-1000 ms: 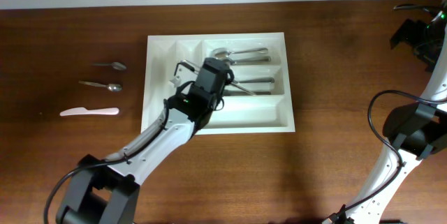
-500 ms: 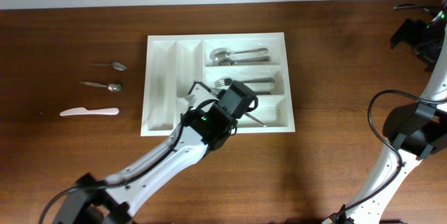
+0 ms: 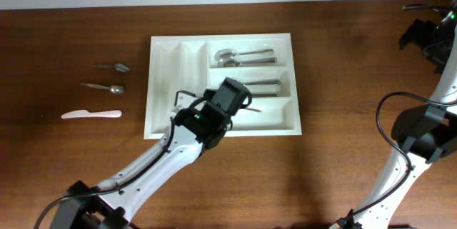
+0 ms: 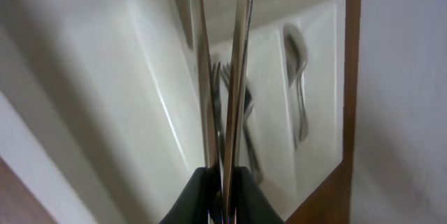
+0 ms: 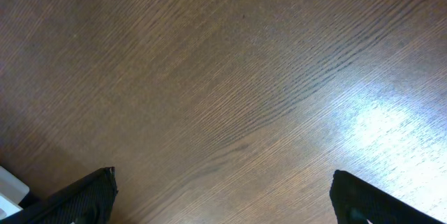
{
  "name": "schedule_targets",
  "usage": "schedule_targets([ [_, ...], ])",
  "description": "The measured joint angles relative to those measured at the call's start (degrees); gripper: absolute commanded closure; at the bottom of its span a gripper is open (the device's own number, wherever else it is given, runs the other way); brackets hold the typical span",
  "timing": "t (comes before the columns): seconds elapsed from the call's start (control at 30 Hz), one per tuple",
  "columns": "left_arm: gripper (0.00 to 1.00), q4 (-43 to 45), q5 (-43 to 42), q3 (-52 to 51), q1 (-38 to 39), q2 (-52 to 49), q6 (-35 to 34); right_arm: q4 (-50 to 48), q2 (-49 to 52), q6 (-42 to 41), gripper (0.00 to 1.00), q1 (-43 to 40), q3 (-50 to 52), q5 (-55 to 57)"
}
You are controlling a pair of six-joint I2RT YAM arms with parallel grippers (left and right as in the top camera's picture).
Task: Pack container
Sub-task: 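Lower the tongs into the long bottom compartment with the left gripper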
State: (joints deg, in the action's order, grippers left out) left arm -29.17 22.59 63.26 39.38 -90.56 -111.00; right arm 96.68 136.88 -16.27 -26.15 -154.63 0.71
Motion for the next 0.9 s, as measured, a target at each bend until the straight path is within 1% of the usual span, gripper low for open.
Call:
schedule_targets([
  [0.13, 0.98, 0.0, -0.4, 0.0, -0.5, -2.1, -1.4, 0.0, 0.0, 0.0, 0.01, 0.0, 0.0, 0.0],
  [0.33, 0.98, 0.0, -3.8, 0.0, -0.2, -6.3, -2.2, 0.0, 0.0, 0.0, 0.01, 0.0, 0.0, 0.0],
  [0.7, 0.98, -0.2, -4.8, 0.0, 1.0, -7.0, -2.3, 0.0, 0.0, 0.0, 0.01, 0.0, 0.0, 0.0],
  [0.9, 0.98, -0.2, -6.9, 0.0, 1.0, -10.3, -2.4, 0.0, 0.0, 0.0, 0.01, 0.0, 0.0, 0.0],
])
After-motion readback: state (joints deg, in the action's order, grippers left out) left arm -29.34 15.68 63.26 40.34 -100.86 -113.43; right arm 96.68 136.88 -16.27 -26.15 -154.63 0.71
